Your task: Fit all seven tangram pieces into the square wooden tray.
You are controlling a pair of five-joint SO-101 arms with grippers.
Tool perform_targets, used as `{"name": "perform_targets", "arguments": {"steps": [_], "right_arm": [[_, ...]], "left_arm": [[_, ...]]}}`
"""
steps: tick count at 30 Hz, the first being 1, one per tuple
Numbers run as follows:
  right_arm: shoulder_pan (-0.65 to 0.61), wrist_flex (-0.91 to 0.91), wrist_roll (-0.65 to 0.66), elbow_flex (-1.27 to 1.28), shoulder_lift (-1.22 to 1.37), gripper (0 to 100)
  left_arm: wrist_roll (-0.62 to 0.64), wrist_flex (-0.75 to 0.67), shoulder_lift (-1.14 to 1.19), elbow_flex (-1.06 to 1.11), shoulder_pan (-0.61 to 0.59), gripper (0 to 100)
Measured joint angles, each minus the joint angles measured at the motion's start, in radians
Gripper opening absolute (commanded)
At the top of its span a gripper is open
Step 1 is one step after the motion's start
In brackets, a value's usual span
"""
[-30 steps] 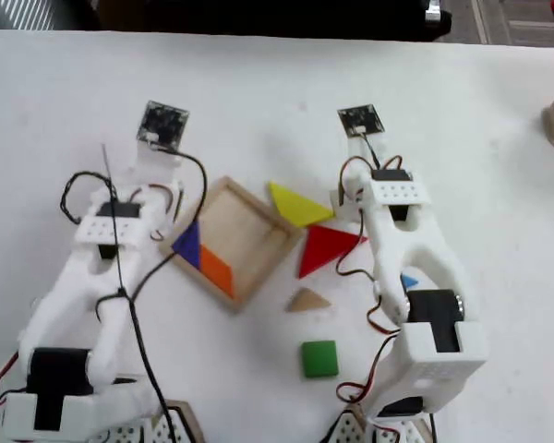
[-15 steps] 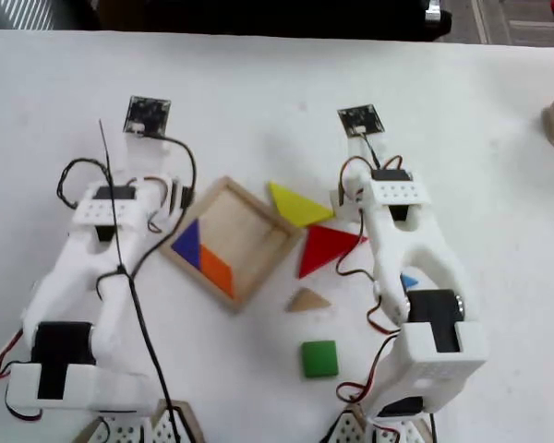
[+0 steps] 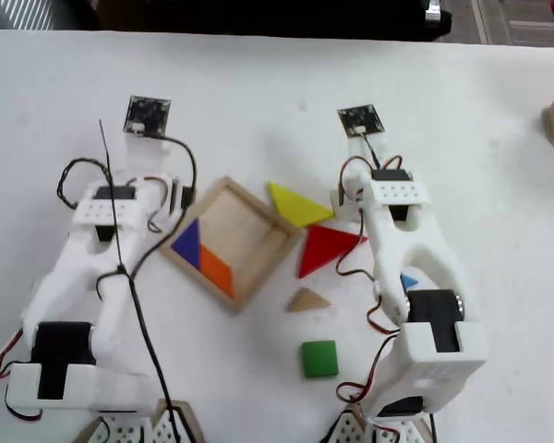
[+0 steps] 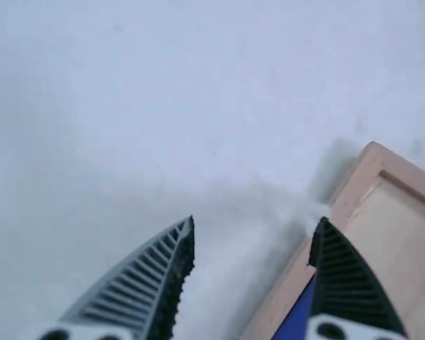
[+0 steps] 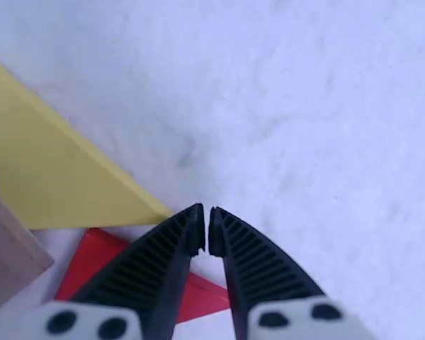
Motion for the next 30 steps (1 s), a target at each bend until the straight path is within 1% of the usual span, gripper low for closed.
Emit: {"name": "perform_targets", "arguments": {"steps": [5, 9, 11, 14, 19, 23, 25, 28, 30], "right_arm": [[0.0, 0.003, 0.0, 0.0, 0.0, 1.7], [0.006, 0.153, 0.002, -0.003, -0.029, 1.7], [0.025, 0.215, -0.021, 0.006, -0.077, 1.7], [0.04, 0.227, -0.035, 0.104, -0.155, 1.7], [0.02, 0.229, -0.009, 0.279, -0.322, 1.7], [-0.072, 0.229, 0.054, 0.423, -0.503, 2.2], [-0.11, 0.229, 0.089, 0.488, -0.6, 6.4], [-0.169, 0.229, 0.123, 0.565, -0.713, 17.5], [-0.19, 0.229, 0.132, 0.595, -0.756, 22.4]], "left_arm": [[0.0, 0.0, 0.0, 0.0, 0.0, 27], [0.0, 0.0, 0.009, 0.0, 0.0, 27], [0.0, 0.0, 0.038, -0.009, 0.006, 27], [0.0, 0.0, 0.087, -0.049, 0.012, 27], [0.0, 0.0, 0.13, -0.094, 0.012, 27], [0.0, 0.0, 0.132, -0.098, 0.012, 27], [0.0, 0.0, 0.132, -0.098, 0.012, 27], [0.0, 0.0, 0.132, -0.098, 0.012, 27], [0.0, 0.0, 0.132, -0.098, 0.012, 27]]}}
